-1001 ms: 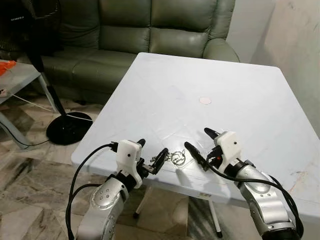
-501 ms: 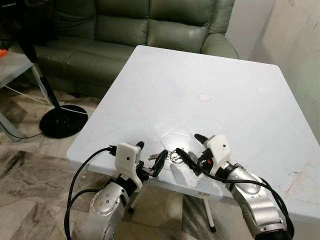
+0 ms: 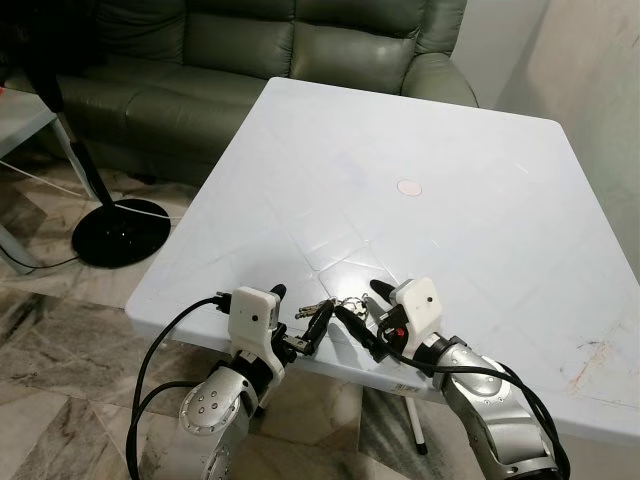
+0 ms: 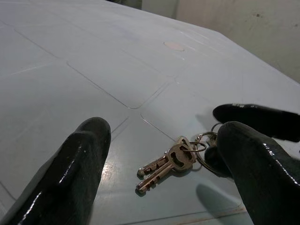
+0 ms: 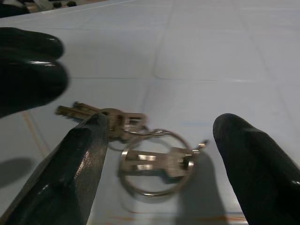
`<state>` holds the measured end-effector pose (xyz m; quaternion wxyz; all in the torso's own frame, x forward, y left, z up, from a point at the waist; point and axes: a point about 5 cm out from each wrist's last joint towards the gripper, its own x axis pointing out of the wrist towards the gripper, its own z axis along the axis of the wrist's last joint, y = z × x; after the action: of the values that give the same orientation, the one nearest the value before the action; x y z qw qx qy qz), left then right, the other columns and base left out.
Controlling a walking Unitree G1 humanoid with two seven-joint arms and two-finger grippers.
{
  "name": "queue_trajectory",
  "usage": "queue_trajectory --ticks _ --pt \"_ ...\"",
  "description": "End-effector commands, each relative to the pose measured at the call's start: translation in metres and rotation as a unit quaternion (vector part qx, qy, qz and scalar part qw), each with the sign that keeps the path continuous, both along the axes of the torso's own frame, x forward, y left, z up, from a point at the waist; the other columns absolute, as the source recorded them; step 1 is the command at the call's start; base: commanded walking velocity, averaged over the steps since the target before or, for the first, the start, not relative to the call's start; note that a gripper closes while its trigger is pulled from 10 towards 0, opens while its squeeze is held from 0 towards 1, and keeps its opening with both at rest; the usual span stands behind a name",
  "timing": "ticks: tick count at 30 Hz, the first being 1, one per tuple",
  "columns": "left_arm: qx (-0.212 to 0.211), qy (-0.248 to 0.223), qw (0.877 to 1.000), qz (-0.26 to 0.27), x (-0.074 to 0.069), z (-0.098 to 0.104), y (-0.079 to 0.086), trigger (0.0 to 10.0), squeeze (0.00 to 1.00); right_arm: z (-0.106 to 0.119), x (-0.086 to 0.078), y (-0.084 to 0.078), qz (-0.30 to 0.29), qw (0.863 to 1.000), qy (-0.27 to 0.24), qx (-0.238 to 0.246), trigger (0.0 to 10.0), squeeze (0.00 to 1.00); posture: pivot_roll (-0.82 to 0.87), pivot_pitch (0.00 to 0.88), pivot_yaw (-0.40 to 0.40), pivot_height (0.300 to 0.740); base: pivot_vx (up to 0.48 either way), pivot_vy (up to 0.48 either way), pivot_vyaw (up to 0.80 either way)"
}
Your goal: Hang keys on a hook
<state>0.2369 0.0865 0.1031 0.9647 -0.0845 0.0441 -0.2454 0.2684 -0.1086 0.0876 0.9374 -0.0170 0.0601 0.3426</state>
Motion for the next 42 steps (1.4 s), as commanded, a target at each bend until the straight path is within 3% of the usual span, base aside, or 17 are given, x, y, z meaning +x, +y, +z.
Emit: queue_trajectory --ticks 1,4,7,8,9,10,23,24,25,26,27,28,29,40,41,42 --pt "0.003 -0.004 1.000 -0.002 0.000 0.003 -0.002 10.0 0.00 0.006 -0.001 0.002 0.000 1.000 -0.007 0.005 3.2 0.00 0.03 0.106 -0.082 0.740 0.000 0.000 0.00" --pt "0.002 -0.003 1.000 -0.001 0.000 0.004 -0.002 10.0 0.00 0.006 -0.001 0.006 0.002 1.000 -0.004 0.010 3.3 0.00 0.03 0.106 -0.082 0.740 0.000 0.000 0.00" --pt "0.003 -0.004 1.000 0.000 0.000 0.004 -0.002 10.0 0.00 0.006 -0.001 0.009 -0.004 1.000 -0.003 0.012 6.1 0.00 0.03 0.106 -0.082 0.740 0.000 0.000 0.00" --pt "0.003 -0.004 1.000 0.000 0.000 0.004 -0.002 10.0 0.00 0.006 -0.001 0.010 -0.003 1.000 -0.003 0.014 6.1 0.00 0.03 0.106 -0.082 0.740 0.000 0.000 0.00" --pt "0.002 -0.003 1.000 0.001 0.000 0.004 -0.002 10.0 0.00 0.006 -0.002 0.012 -0.004 1.000 -0.001 0.015 9.6 0.00 0.03 0.106 -0.082 0.740 0.000 0.000 0.00" --pt "0.002 -0.003 1.000 0.001 0.000 0.004 -0.002 10.0 0.00 0.006 -0.002 0.013 -0.005 1.000 -0.001 0.015 10.0 0.00 0.03 0.106 -0.082 0.740 0.000 0.000 0.00" --pt "0.000 -0.004 1.000 0.005 0.002 0.005 -0.002 10.0 0.00 0.003 0.007 0.011 -0.054 0.998 0.015 0.001 10.0 0.00 0.04 0.098 -0.083 0.740 0.000 0.000 0.00" --pt "-0.001 -0.004 1.000 0.005 0.003 0.005 -0.002 10.0 0.00 0.003 0.007 0.011 -0.054 0.998 0.015 0.002 8.0 0.00 0.04 0.094 -0.084 0.740 0.000 0.000 0.00" --pt "-0.001 -0.004 1.000 0.005 0.003 0.005 -0.002 10.0 0.00 0.003 0.007 0.011 -0.053 0.998 0.015 0.003 8.0 0.00 0.04 0.094 -0.084 0.740 0.000 0.000 0.00" --pt "-0.001 -0.004 1.000 0.005 0.003 0.005 -0.002 10.0 0.00 0.003 0.007 0.011 -0.054 0.998 0.013 0.001 6.2 0.00 0.04 0.094 -0.084 0.740 0.000 0.000 0.00" --pt "-0.001 -0.004 1.000 0.005 0.003 0.005 -0.002 10.0 0.00 0.003 0.008 0.011 -0.055 0.998 0.012 0.000 6.2 0.00 0.04 0.094 -0.084 0.740 0.000 0.000 0.00" --pt "-0.001 -0.005 1.000 0.005 0.003 0.005 -0.002 10.0 0.00 0.004 0.008 0.010 -0.056 0.998 0.010 0.001 4.2 0.00 0.04 0.094 -0.084 0.740 0.000 0.000 0.00" --pt "-0.001 -0.004 1.000 0.005 0.003 0.005 -0.002 10.0 0.00 0.004 0.009 0.008 -0.064 0.998 0.007 -0.001 0.0 0.00 0.04 0.094 -0.084 0.740 0.000 0.000 0.00" --pt "-0.006 -0.004 1.000 0.007 0.004 0.007 -0.002 10.0 0.00 0.004 0.010 0.005 -0.071 0.997 0.005 -0.008 0.0 0.00 0.04 0.091 -0.081 0.740 0.000 0.000 0.00" --pt "-0.006 -0.004 1.000 0.007 0.004 0.007 -0.002 10.0 0.00 0.004 0.009 0.005 -0.059 0.998 0.003 -0.008 0.9 0.00 0.04 0.091 -0.081 0.740 0.000 0.000 0.00" --pt "-0.006 -0.003 1.000 0.008 0.004 0.006 -0.002 10.0 0.00 0.004 0.009 0.005 -0.060 0.998 0.006 -0.008 4.1 0.00 0.04 0.093 -0.081 0.740 0.000 0.000 0.00"
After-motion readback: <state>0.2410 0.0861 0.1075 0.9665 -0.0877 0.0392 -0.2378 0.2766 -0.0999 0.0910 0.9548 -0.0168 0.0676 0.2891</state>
